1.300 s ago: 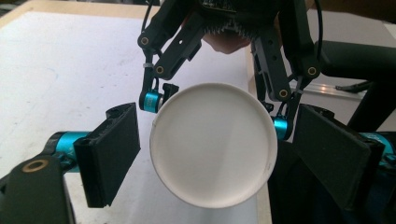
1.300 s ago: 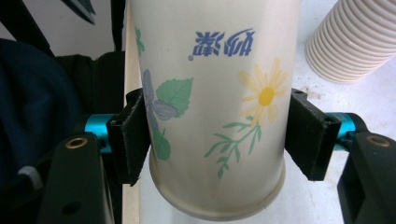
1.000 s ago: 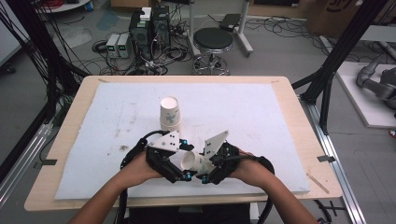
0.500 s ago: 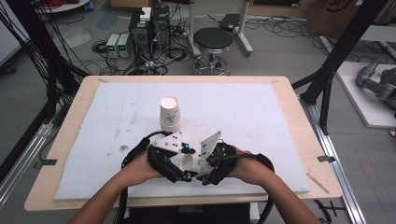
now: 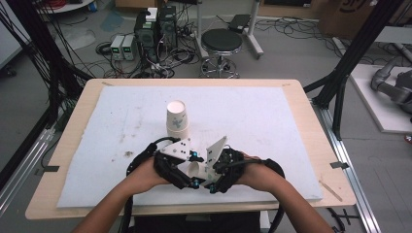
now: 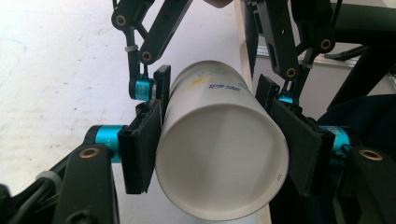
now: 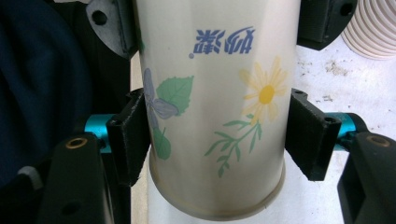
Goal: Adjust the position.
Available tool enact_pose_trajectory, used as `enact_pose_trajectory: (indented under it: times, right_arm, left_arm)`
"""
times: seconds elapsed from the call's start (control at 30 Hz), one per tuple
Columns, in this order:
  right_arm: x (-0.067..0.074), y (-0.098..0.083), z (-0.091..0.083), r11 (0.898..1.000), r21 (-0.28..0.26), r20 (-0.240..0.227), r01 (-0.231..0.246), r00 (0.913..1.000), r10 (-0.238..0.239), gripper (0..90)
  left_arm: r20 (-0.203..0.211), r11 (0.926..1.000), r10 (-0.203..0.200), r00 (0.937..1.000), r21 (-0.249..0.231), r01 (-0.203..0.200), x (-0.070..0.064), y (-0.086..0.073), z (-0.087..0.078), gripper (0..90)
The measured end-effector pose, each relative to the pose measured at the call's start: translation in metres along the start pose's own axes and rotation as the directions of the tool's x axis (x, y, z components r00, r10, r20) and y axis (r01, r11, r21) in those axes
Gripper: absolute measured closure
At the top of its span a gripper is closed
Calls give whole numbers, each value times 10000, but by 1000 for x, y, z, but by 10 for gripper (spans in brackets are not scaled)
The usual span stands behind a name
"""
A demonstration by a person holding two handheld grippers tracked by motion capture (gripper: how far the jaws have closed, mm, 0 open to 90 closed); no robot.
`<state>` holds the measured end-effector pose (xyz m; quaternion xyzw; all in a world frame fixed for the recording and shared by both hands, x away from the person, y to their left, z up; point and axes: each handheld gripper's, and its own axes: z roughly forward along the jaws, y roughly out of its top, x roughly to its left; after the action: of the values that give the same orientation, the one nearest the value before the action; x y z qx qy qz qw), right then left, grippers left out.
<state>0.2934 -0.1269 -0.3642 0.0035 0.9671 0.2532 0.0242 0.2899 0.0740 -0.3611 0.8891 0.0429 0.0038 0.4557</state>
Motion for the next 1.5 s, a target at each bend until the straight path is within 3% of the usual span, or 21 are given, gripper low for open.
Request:
enact_pose_trajectory:
  times: [0.17, 0.2, 0.33, 0.43, 0.63, 0.9, 1.0, 1.13, 1.27, 1.33, 1.43, 1.5]
  right_arm:
    - [0, -4, -2, 9989, -473, 188, -58, 9998, 67, 239]
    - [-1, -7, -4, 9965, -819, 170, -157, 9997, 172, 215]
    - [-2, -11, -6, 9926, -1165, 197, -346, 9991, 372, 213]
    - [-4, -15, -10, 9859, -1592, 191, -515, 9983, 552, 211]
    - [-2, -23, -17, 9696, -2414, 389, -407, 9979, 515, 207]
    - [2, -36, -25, 9226, -3825, 660, -492, 9946, 805, 202]
    - [4, -41, -28, 8979, -4368, 738, -542, 9927, 958, 202]
    - [7, -49, -32, 8558, -5136, 912, -620, 9878, 1262, 202]
    - [10, -56, -32, 8247, -5605, 967, -756, 9830, 1558, 202]
    - [12, -60, -31, 8013, -5914, 851, -906, 9811, 1737, 202]
    - [14, -65, -27, 7838, -6124, 773, -1025, 9790, 1884, 202]
    - [16, -67, -24, 7746, -6237, 682, -1050, 9798, 1878, 202]
  left_arm:
    - [-125, 9998, -38, 9999, -213, 36, -1, 0, -3, 362]
    - [-160, 9995, -19, 9999, -305, 14, -1, -1, -4, 364]
    - [-108, 9987, -73, 9999, -497, 67, 0, -3, -6, 364]
    - [-101, 9976, -183, 9998, -667, 176, 1, -6, -7, 364]
    - [-39, 9916, -441, 9990, -1220, 433, 1, -13, -11, 364]
    - [-272, 9770, -707, 9971, -2034, 637, -2, -23, -15, 363]
    - [-409, 9688, -686, 9968, -2413, 567, -3, -25, -17, 364]
    - [-505, 9523, -762, 9958, -2996, 577, -4, -30, -19, 363]
    - [-575, 9390, -634, 9963, -3415, 400, -7, -33, -20, 363]
    - [-556, 9320, -640, 9964, -3604, 397, -8, -35, -21, 363]
    - [-474, 9228, -614, 9970, -3834, 386, -8, -38, -21, 363]
    - [-450, 9221, -619, 9971, -3849, 399, -8, -39, -20, 363]
